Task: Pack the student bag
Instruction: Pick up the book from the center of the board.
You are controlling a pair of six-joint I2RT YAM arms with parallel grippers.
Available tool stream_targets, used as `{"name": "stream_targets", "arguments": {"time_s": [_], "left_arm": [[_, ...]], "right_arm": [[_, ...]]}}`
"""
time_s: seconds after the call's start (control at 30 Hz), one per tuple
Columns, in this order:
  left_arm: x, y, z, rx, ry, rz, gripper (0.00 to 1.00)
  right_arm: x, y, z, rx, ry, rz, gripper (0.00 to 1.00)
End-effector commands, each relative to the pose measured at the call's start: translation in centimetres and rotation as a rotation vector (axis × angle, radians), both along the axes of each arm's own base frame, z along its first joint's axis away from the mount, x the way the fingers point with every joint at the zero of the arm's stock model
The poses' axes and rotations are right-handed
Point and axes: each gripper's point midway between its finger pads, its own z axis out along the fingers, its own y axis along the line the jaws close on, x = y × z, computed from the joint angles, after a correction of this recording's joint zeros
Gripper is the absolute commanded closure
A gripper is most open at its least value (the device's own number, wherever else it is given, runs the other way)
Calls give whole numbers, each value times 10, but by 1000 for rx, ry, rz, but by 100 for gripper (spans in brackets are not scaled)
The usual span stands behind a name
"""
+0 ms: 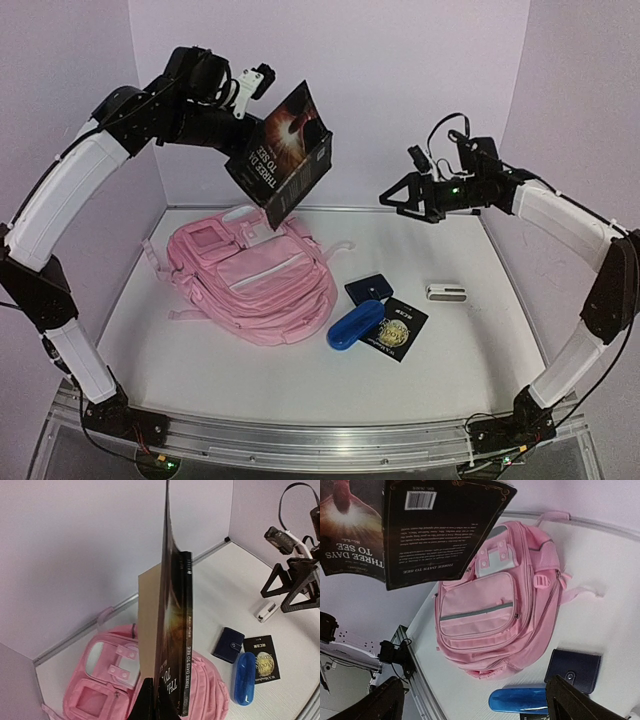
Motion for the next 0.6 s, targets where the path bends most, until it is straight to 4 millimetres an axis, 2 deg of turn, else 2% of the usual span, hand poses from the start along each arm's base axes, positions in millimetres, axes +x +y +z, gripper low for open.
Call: {"name": "stream_targets", "arguments": {"time_s": [0.0,0.03,0.1,0.2,0.3,0.43,0.57], "left_arm": [[6,-35,-80,11,227,-21,100],[3,-48,-98,-2,284,-60,100],[-1,-69,-116,-50,349,-130,100],[-6,-99,-128,-144,402,-237,100],[-9,-117,-139,-215,438,-297,100],[-8,-131,-149,-270,485,-333,100],[2,-128,-155,-321,512,-308,100]], "right_arm": [[-3,12,-20,92,62,33,2],[-6,12,-30,91,81,35,2],[-11,11,-49,86,111,46,2],[-19,11,-74,76,152,73,2],[-23,13,-95,84,211,86,2],[-20,17,-117,101,269,76,2],[-18,20,-142,99,335,58,2]]}}
